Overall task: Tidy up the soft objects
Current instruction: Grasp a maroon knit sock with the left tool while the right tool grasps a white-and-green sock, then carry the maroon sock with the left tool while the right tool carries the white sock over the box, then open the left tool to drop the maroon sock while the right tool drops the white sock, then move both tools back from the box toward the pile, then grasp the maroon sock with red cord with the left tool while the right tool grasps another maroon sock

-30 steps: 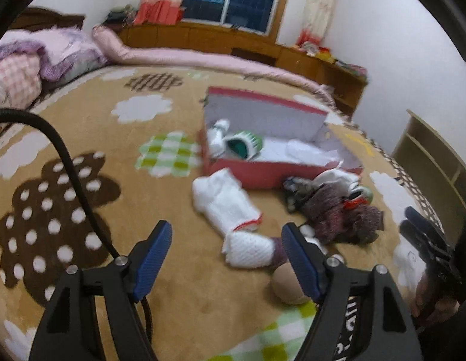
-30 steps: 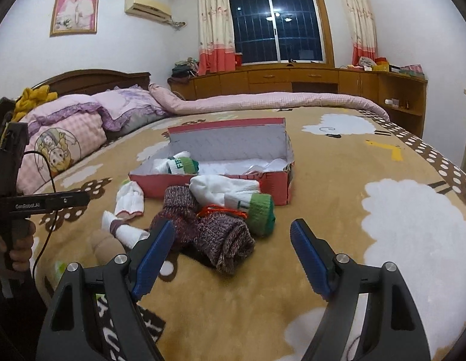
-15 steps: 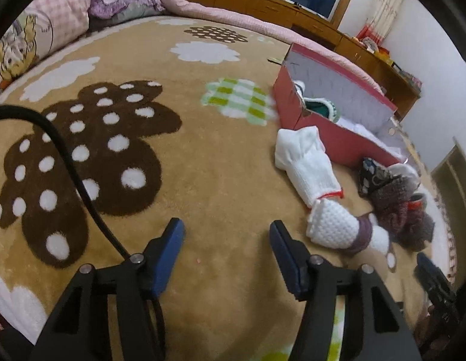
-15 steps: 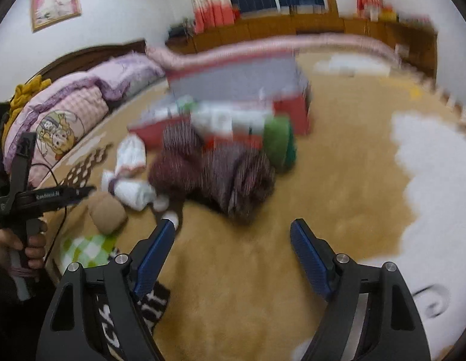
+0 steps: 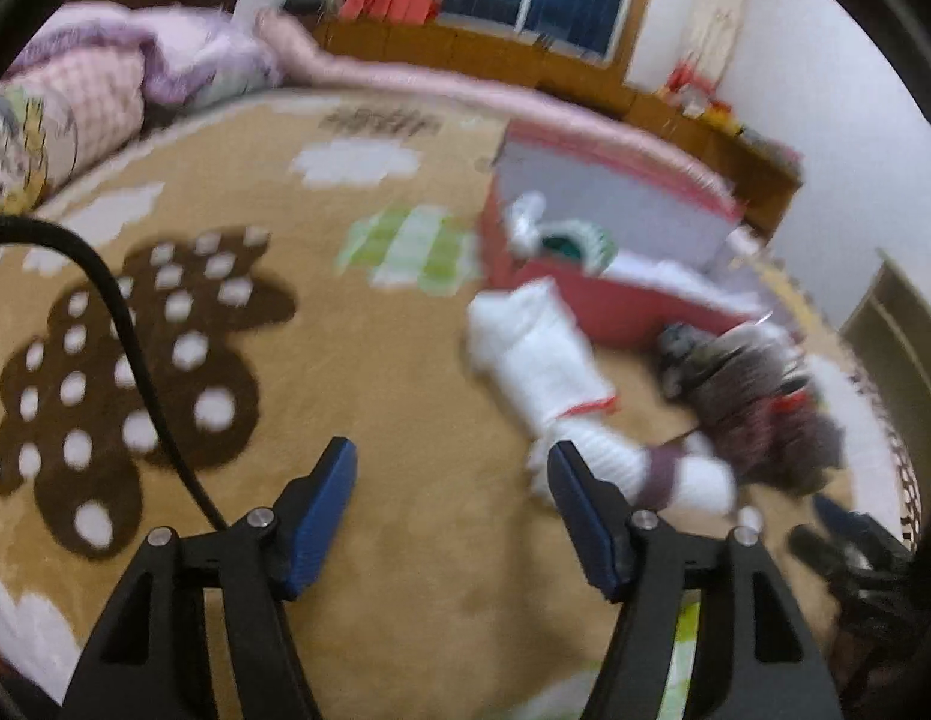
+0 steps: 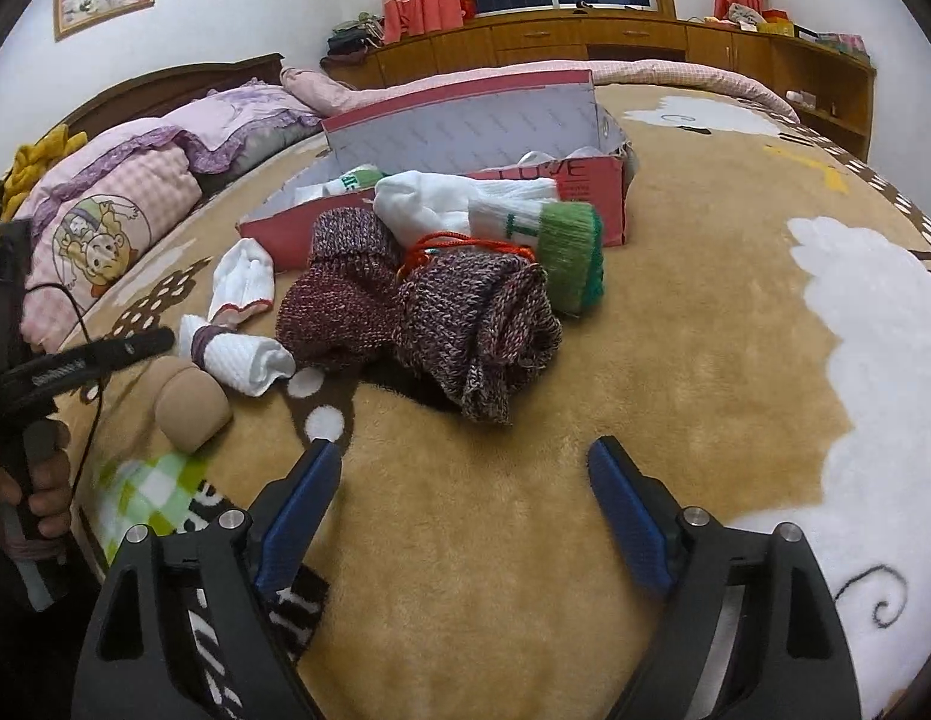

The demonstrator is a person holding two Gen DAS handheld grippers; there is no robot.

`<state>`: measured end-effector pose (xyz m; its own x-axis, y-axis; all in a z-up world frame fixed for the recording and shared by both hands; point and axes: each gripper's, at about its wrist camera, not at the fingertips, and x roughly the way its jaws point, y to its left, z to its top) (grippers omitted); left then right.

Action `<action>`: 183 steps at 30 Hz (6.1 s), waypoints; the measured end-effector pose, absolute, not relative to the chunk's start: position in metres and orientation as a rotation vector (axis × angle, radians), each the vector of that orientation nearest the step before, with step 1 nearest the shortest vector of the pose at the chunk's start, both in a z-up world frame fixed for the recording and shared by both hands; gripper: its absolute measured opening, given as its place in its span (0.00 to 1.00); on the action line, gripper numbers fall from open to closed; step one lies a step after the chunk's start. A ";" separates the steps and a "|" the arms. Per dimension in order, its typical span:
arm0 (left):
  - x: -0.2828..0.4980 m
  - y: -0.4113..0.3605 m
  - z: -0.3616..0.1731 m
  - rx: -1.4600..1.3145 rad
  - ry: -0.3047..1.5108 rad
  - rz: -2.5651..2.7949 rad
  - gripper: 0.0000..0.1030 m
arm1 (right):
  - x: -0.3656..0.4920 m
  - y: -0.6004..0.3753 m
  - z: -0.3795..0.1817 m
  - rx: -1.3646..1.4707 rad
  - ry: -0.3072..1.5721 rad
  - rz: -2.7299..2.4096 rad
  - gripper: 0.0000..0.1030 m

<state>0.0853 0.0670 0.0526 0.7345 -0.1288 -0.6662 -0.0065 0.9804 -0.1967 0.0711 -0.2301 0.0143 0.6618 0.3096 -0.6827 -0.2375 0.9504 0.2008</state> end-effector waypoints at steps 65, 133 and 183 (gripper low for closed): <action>0.108 0.027 0.078 -0.311 0.622 -0.272 0.13 | 0.136 -0.220 0.066 0.137 0.613 0.367 0.09; 0.189 0.025 0.109 -0.111 0.646 -0.359 0.53 | 0.297 -0.263 0.111 0.030 0.627 0.310 0.73; 0.137 -0.112 0.054 -0.004 0.751 -0.634 0.06 | 0.113 -0.289 0.025 0.175 0.861 0.084 0.79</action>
<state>0.1374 -0.1123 0.0542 0.5547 -0.5379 -0.6348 0.5355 0.8147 -0.2225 0.1129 -0.2893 0.0250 0.6497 0.1444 -0.7463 -0.0034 0.9823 0.1872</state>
